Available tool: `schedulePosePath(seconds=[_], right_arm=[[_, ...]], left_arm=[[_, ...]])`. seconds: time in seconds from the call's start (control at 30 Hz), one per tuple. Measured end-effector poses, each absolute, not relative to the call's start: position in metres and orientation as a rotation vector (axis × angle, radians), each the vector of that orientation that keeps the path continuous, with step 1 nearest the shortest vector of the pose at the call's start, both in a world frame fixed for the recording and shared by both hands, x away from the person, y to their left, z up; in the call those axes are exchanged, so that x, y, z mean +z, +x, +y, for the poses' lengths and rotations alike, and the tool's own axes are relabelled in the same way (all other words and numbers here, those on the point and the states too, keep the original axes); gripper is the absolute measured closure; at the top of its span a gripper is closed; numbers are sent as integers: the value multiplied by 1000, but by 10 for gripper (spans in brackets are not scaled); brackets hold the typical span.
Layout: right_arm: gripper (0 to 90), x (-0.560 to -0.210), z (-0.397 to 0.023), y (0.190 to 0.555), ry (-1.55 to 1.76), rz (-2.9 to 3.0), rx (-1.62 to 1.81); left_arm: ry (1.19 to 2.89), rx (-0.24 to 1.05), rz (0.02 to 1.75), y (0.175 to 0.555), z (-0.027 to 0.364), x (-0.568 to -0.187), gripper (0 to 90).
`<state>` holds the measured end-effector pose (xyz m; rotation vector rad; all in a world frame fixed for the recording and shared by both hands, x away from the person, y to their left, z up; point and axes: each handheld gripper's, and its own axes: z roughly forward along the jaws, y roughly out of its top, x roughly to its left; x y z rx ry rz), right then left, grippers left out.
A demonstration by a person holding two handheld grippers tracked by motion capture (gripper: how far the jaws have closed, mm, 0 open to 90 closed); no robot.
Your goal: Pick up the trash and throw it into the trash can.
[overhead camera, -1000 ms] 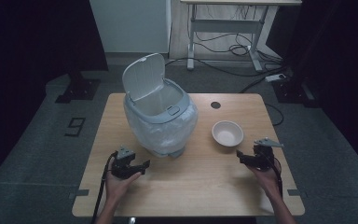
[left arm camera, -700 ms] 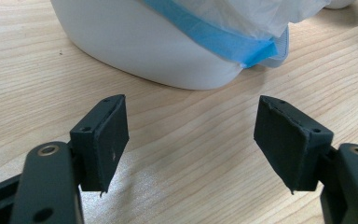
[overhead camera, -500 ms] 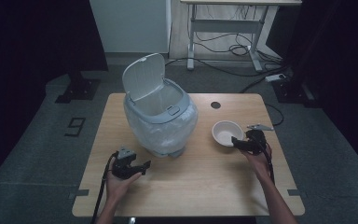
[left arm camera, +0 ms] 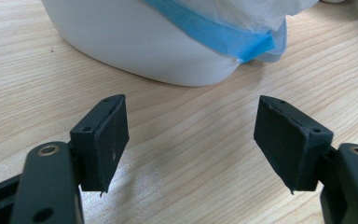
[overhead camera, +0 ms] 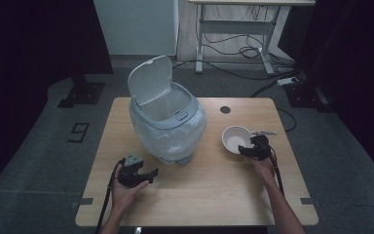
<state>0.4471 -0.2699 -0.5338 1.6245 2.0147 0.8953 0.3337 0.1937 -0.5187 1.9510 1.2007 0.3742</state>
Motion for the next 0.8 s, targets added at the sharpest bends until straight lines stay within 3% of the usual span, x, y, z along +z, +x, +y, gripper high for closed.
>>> schedulePosePath(seconds=[0.03, 0.27, 0.43, 0.57, 0.8], right_arm=[[336, -534, -270, 447, 1624, 2015, 895], [645, -536, -271, 443, 1617, 2069, 970], [767, -533, -282, 439, 1673, 2052, 1102], [821, -522, -288, 433, 1654, 2030, 1187], [828, -504, -293, 419, 1590, 1983, 1241]], left_arm=[[1951, 374, 1201, 334, 194, -519, 262], [1960, 371, 1193, 334, 192, -519, 262], [1965, 374, 1196, 334, 192, -520, 266], [1964, 376, 1200, 334, 192, -520, 269], [1961, 373, 1204, 334, 191, -520, 270]])
